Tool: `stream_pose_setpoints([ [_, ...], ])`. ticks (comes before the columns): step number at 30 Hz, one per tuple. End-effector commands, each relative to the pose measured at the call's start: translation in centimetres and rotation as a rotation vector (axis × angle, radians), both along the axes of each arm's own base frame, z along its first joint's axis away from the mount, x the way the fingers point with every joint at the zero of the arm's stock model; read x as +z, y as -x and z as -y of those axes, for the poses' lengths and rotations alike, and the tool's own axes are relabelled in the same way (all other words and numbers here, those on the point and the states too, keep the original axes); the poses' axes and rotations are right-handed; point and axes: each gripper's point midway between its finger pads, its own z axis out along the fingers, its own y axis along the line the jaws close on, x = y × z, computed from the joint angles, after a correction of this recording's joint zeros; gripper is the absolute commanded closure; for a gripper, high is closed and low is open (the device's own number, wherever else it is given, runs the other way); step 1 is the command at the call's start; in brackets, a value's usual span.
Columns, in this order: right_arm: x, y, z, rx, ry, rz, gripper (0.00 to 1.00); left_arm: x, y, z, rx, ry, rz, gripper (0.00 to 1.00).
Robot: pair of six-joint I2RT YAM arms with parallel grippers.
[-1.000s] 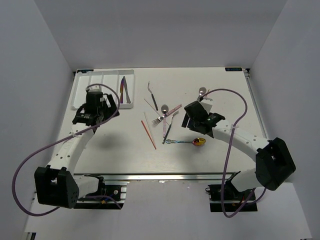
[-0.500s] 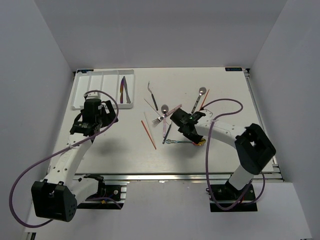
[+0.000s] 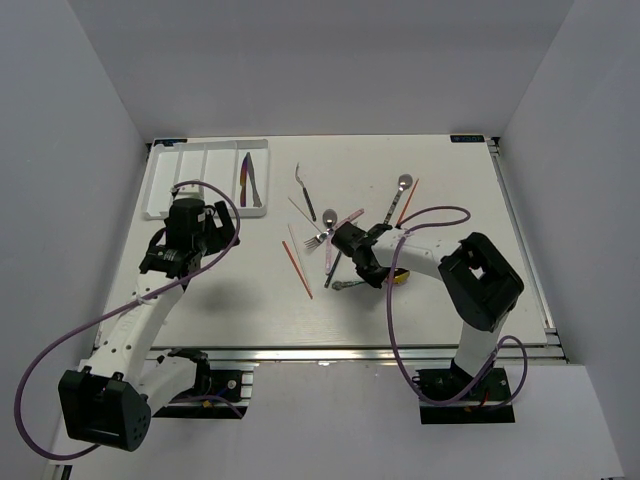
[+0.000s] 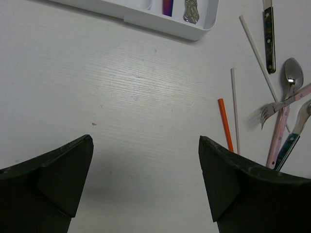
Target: Sort the eating utensils into containers
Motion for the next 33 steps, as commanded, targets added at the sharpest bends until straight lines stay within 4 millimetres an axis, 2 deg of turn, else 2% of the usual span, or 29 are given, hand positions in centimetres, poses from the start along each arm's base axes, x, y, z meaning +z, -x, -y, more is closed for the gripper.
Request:
stream_pose_setpoints([
  [1, -2.9, 2.3, 0.9, -0.041, 0.028, -0.099, 0.80, 1.8, -0.3, 0.3, -0.019, 0.007, 0.052, 0.02],
  [6, -3.1, 2.6, 2.3, -0.068, 0.033, -0.087, 0.82, 1.7, -0.3, 0.4, -0.022, 0.005, 0.049, 0.02],
  [7, -3.0, 2.5, 2.6, -0.066, 0.036, -0.080, 1.00, 1.6, -0.3, 0.4, -0.022, 0.006, 0.047, 0.02],
  [9, -2.7, 2.7, 3.8, -0.074, 0.056, -0.061, 1.00, 1.5, -0.3, 0.7, -0.035, 0.012, 0.041, 0.02],
  [11, -1.7, 2.5, 4.4, -0.049, 0.055, -0.022, 1.00, 1.6, -0.4, 1.6, -0.070, 0.036, 0.047, 0.02],
  [13, -1.1, 1.4, 4.5, 0.015, 0.045, 0.056, 1.00, 1.7, 0.0, 4.0, -0.179, 0.125, 0.045, 0.02],
  [14, 0.3, 0.7, 3.9, 0.169, 0.041, 0.094, 1.00, 2.5, 0.0, 5.6, -0.232, 0.197, 0.071, 0.02],
  [15, 1.6, -1.2, 1.8, 0.254, -0.032, 0.193, 1.00, 2.8, 0.3, 7.0, -0.287, 0.258, 0.078, 0.02],
  [16, 1.7, -1.1, 1.8, 0.334, -0.030, 0.211, 1.00, 3.3, 1.0, 9.3, -0.397, 0.353, 0.092, 0.02],
  [17, 3.8, -1.6, 1.2, 0.475, -0.025, 0.273, 1.00, 4.0, 1.2, 10.6, -0.422, 0.438, 0.102, 0.02],
  [18, 4.8, -1.7, 0.0, 0.565, -0.071, 0.310, 1.00, 4.9, 1.7, 11.8, -0.468, 0.505, 0.123, 0.02],
  [19, 6.6, -2.6, -1.5, 0.634, -0.111, 0.399, 1.00, 6.2, 2.1, 13.5, -0.553, 0.577, 0.179, 0.02],
  [20, 8.2, -2.5, -1.8, 0.741, -0.098, 0.451, 1.00, 7.2, 2.3, 14.3, -0.552, 0.653, 0.190, 0.02],
  [21, 9.1, -2.2, -2.9, 0.806, -0.140, 0.477, 1.00, 7.6, 2.9, 15.8, -0.589, 0.679, 0.194, 0.02],
  [23, 10.9, -2.4, -3.7, 0.856, -0.152, 0.519, 1.00, 8.1, 2.4, 16.9, -0.568, 0.673, 0.210, 0.02],
  [24, 11.2, -2.2, -4.3, 0.924, -0.156, 0.518, 1.00, 8.7, 2.9, 18.5, -0.607, 0.681, 0.221, 0.02],
  [26, 11.9, -2.0, -5.1, 0.963, -0.181, 0.526, 1.00, 8.0, 1.9, 19.7, -0.570, 0.703, 0.198, 0.02],
  [28, 13.0, -1.2, -6.8, 1.054, -0.254, 0.550, 1.00, 7.6, 2.0, 21.8, -0.586, 0.738, 0.174, 0.02],
  [29, 14.4, -1.3, -7.6, 1.069, -0.288, 0.604, 1.00, 7.4, 1.9, 22.2, -0.573, 0.753, 0.161, 0.02],
  [33, 17.4, 0.1, -9.8, 1.176, -0.385, 0.690, 1.00, 6.0, 0.6, 23.0, -0.490, 0.702, 0.128, 0.02],
])
